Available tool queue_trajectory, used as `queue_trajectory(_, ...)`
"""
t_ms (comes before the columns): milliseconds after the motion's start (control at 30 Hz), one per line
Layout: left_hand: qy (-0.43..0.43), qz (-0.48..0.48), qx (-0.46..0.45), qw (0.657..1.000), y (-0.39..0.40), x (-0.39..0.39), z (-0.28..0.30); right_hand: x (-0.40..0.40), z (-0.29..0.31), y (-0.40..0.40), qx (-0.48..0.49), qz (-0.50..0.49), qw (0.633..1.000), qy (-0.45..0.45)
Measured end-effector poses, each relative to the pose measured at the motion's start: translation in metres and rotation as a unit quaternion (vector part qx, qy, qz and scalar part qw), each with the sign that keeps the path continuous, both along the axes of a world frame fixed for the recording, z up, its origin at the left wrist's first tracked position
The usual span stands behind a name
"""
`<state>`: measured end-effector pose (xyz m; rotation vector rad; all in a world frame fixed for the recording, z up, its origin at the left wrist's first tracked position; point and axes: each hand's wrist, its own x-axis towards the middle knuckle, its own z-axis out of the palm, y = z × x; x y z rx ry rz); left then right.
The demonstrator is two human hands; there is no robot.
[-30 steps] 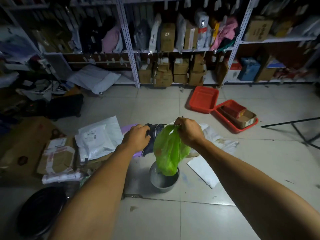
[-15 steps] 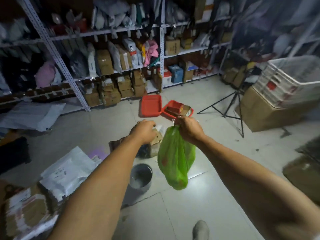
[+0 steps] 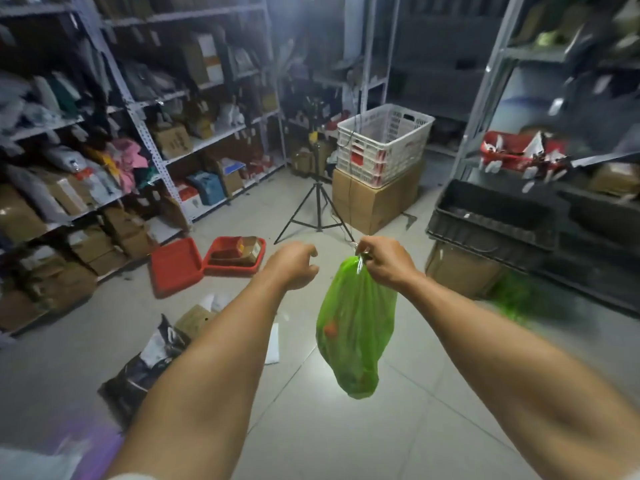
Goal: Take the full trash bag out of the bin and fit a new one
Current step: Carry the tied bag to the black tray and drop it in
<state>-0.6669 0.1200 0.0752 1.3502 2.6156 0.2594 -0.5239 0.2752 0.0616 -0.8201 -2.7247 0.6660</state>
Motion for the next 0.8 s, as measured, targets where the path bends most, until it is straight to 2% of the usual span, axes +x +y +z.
queue_trajectory(400, 0.021, -0.118, 0.006, 0.993, 0.201, 0.093, 0.002, 0.117, 0.023, 0.167, 0.038, -0.108, 0.993, 0.024)
queue_trajectory(567, 0.021, -0.172, -0.001, 0.985, 0.288, 0.103, 0.001, 0.139, 0.026, 0.238, 0.045, -0.163, 0.985, 0.037)
queue_trajectory(800, -0.014, -0.235, -0.012, 0.972, 0.435, 0.090, -0.001, 0.138, 0.020, 0.354, 0.036, -0.208, 0.977, -0.010)
